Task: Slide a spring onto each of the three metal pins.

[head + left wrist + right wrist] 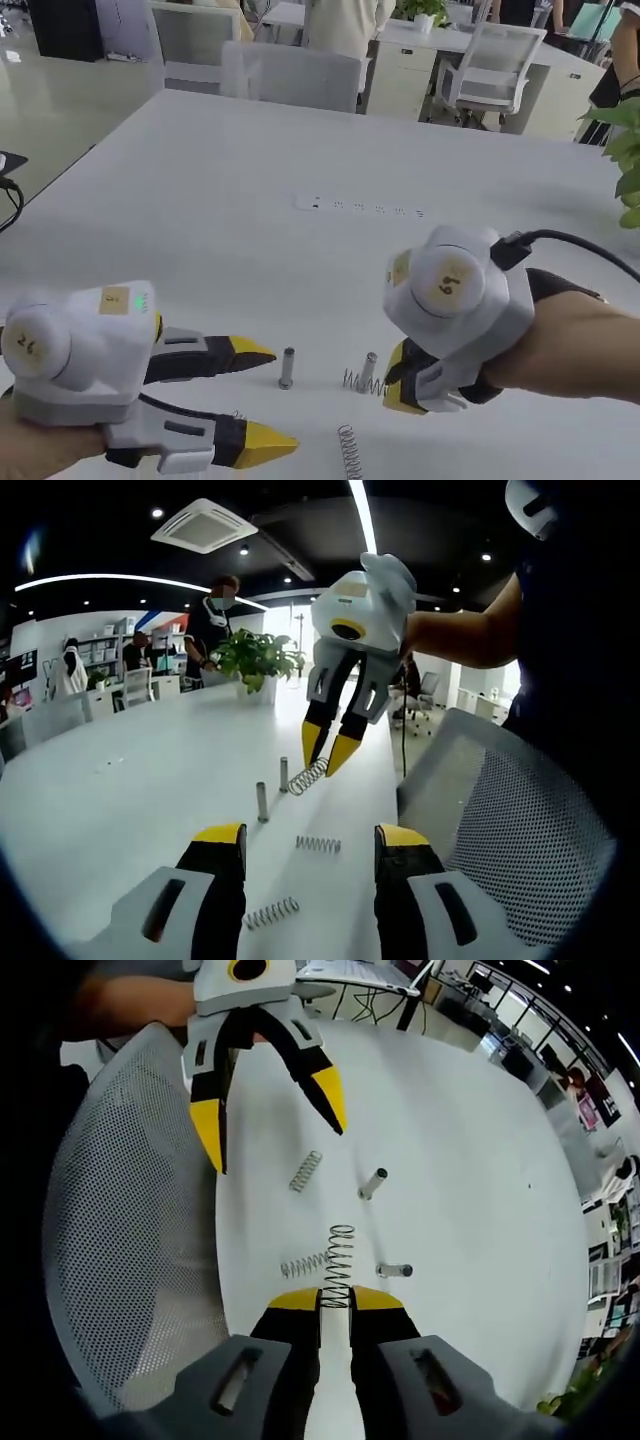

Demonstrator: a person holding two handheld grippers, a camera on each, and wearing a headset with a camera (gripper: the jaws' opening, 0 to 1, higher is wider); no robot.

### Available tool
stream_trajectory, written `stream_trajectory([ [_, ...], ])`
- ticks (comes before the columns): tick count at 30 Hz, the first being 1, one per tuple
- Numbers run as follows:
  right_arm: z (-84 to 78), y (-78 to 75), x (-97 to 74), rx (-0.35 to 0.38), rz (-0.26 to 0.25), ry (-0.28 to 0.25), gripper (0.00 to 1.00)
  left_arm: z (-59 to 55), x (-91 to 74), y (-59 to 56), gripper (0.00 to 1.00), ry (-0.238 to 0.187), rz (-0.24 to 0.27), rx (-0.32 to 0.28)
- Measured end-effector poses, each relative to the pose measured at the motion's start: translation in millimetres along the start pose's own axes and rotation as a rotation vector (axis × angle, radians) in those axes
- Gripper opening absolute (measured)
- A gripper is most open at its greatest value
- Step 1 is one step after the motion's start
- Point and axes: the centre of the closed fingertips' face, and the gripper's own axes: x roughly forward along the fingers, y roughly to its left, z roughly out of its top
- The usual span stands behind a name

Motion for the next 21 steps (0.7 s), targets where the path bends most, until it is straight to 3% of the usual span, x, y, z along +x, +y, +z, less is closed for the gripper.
stream_trajectory([
  [21, 20.9, 13.6, 5.5, -0.062, 0.043, -0.028, 0.07, 3.2, 14.3, -2.4, 0.37, 0.018, -0.054, 0.033],
])
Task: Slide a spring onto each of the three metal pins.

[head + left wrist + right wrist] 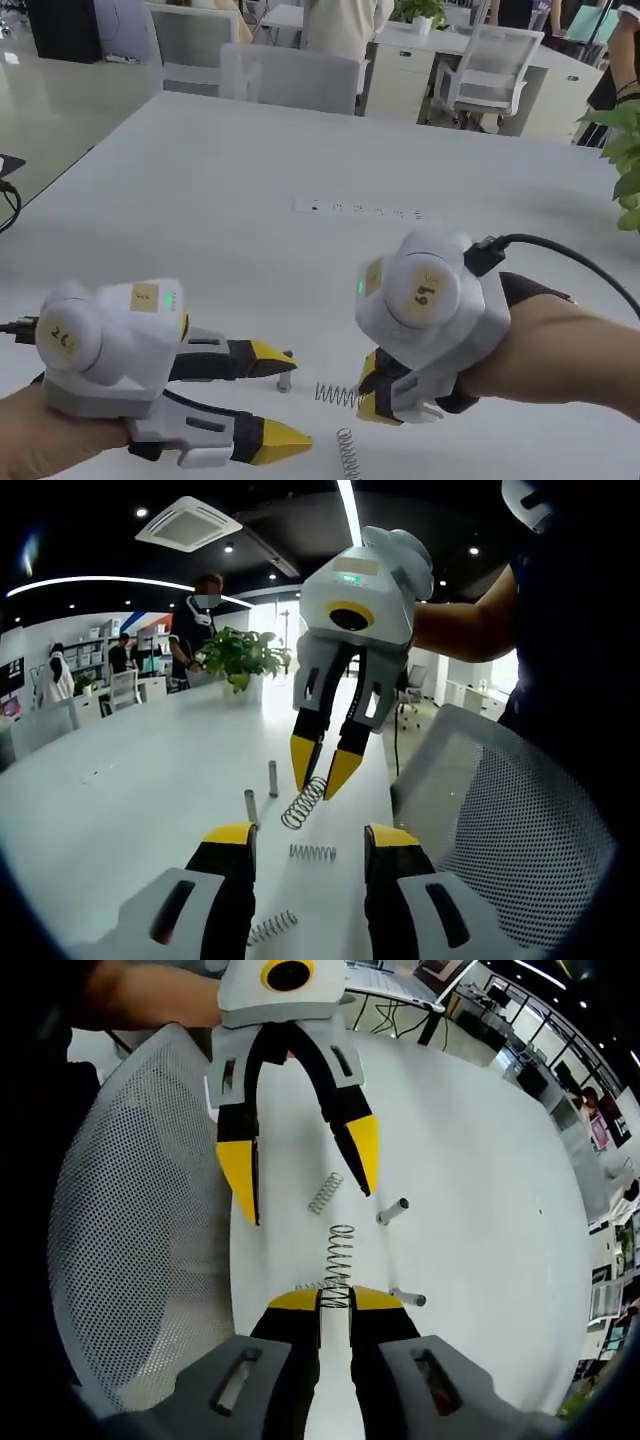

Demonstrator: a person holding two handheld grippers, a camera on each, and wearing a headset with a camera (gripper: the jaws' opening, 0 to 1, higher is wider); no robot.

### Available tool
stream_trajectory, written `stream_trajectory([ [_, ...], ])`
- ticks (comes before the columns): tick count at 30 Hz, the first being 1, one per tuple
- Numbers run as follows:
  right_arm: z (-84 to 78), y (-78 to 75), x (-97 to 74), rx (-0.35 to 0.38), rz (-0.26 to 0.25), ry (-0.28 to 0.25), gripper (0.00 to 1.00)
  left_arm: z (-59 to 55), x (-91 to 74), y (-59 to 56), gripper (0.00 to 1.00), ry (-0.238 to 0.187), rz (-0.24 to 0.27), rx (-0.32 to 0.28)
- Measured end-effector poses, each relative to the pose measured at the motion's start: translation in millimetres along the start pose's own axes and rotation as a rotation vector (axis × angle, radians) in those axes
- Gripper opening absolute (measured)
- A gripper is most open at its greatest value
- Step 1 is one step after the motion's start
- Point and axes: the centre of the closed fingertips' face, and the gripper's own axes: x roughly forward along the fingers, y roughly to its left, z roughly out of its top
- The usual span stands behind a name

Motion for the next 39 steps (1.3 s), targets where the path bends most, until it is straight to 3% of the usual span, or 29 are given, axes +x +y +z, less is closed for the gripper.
stream_trajectory([
  [16, 12.0, 13.8, 2.6, -0.035, 0.033, -0.023, 0.07, -1.2, 5.7, -6.7, 0.25, 0.003, -0.033, 0.015],
  [39, 19.3, 18.8, 1.9, -0.108, 0.053, -0.054, 0.07, -5.9, 8.9, -11.3, 0.09, 0.025, -0.062, 0.037],
])
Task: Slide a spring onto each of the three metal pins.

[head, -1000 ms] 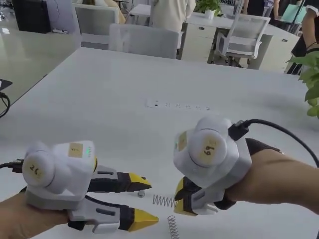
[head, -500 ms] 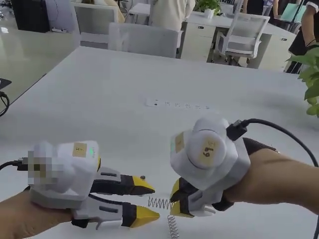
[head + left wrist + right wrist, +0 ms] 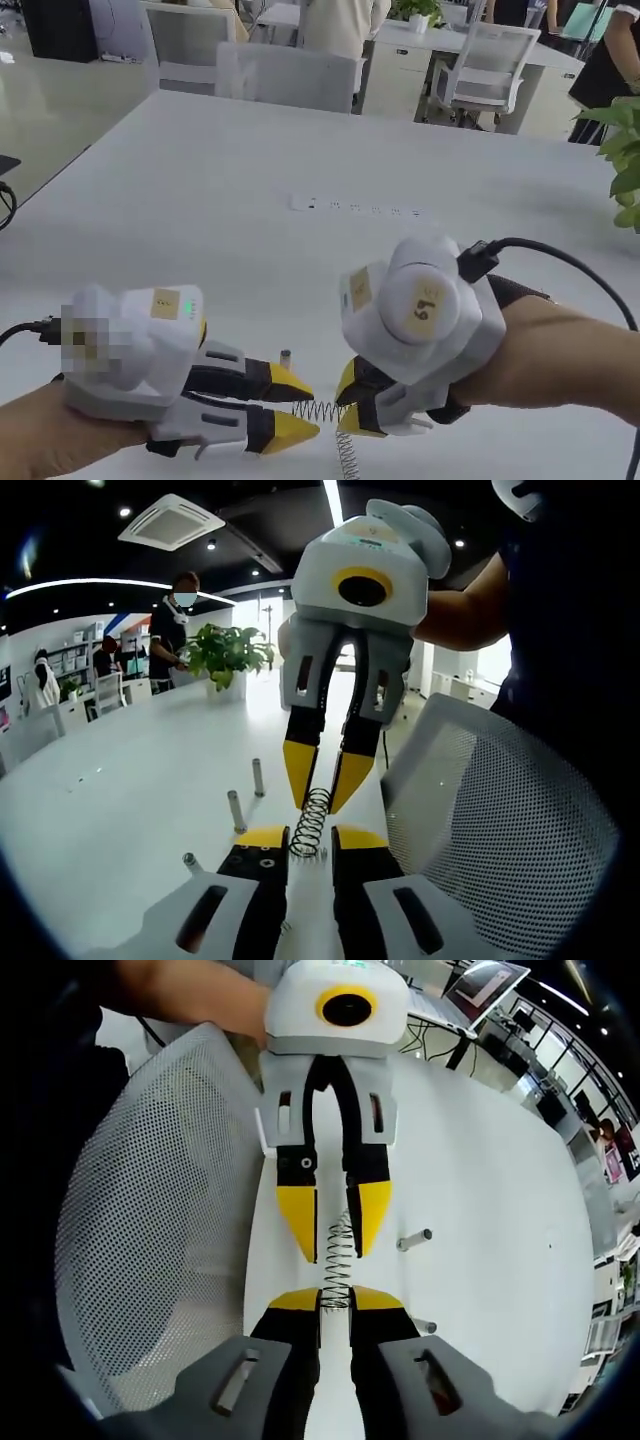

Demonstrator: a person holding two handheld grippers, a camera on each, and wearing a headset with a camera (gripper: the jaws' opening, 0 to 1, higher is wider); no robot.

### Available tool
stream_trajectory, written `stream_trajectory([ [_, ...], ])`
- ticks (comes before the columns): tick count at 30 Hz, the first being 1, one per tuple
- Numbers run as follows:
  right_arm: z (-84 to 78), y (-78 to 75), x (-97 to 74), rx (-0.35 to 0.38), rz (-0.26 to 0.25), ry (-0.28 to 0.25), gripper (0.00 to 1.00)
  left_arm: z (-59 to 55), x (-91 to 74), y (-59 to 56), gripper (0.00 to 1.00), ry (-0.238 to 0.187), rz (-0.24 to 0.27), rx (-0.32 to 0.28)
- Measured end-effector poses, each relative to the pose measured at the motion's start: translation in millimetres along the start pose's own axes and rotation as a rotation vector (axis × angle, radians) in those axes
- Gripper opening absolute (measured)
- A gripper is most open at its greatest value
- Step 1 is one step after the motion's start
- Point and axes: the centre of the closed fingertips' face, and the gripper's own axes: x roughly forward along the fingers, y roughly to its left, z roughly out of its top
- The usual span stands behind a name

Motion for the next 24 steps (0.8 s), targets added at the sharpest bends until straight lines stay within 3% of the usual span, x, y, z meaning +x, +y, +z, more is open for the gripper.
stream_trajectory([
  [6, 0.9, 2.5, -0.3, -0.023, 0.006, -0.004, 0.07, -2.3, 0.2, -1.0, 0.04, 0.010, -0.007, 0.007],
  [24, -0.9, 8.1, -1.4, -0.012, 0.033, -0.025, 0.07, -3.4, 2.7, -8.2, 0.02, 0.033, -0.039, 0.023],
])
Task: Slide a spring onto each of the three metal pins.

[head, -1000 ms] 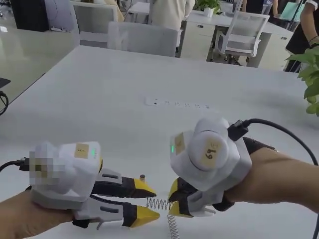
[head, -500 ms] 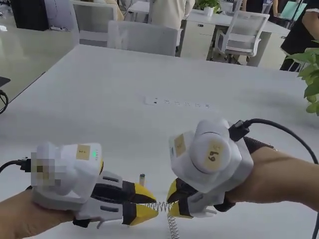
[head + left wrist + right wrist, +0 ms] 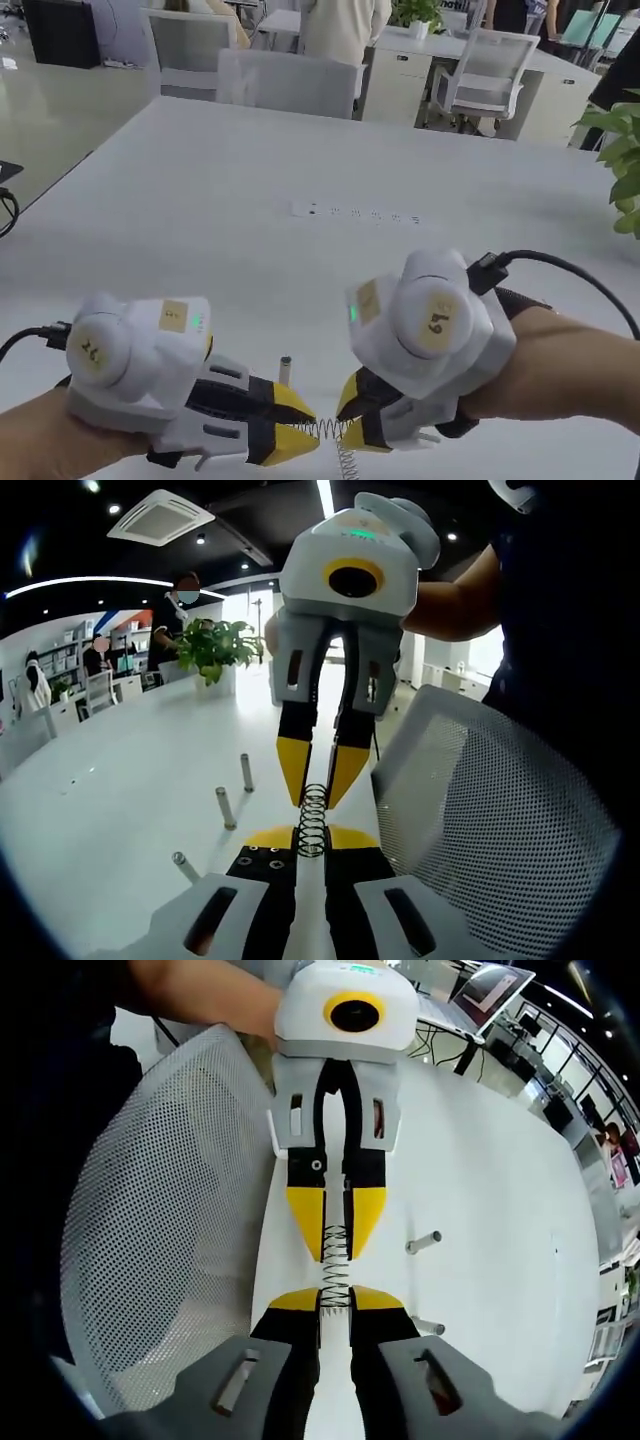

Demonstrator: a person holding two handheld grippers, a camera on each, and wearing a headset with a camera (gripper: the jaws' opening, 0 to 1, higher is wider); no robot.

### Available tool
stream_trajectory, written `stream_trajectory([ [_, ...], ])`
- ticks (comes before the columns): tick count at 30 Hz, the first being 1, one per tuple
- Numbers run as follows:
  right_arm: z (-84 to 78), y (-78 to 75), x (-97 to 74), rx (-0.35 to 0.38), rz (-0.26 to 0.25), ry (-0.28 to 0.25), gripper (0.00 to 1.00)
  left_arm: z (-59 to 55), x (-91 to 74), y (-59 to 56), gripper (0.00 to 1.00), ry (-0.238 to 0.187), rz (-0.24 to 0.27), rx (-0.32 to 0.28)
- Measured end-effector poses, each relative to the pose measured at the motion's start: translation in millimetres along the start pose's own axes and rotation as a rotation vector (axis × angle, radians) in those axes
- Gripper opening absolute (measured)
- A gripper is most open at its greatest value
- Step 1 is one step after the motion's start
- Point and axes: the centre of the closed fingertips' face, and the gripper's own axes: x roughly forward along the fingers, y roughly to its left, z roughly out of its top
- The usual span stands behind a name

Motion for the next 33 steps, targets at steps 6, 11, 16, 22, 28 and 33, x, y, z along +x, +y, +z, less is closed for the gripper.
stream_trajectory([
  [6, -1.1, 0.9, 0.4, 0.006, 0.009, -0.011, 0.07, -0.5, 1.1, -0.8, 0.02, -0.002, -0.007, -0.008],
  [11, -1.5, 0.2, 0.1, 0.022, 0.009, -0.017, 0.08, 0.5, 0.8, -0.4, 0.02, -0.005, -0.005, -0.008],
  [16, -1.1, -0.3, 0.5, 0.026, 0.008, -0.018, 0.08, 0.4, 0.2, 0.1, 0.02, -0.005, -0.003, -0.008],
  [22, -0.5, -0.5, 1.3, 0.032, 0.007, -0.027, 0.08, 1.9, -0.2, 0.2, 0.01, -0.010, -0.001, -0.011],
  [28, -1.0, 1.0, 4.5, 0.036, 0.012, -0.029, 0.08, 4.1, 0.0, -1.1, 0.01, -0.017, -0.004, -0.011],
  [33, -1.3, 1.4, 6.6, 0.035, 0.015, -0.029, 0.08, 6.8, -0.4, -1.8, 0.01, -0.023, -0.003, -0.009],
])
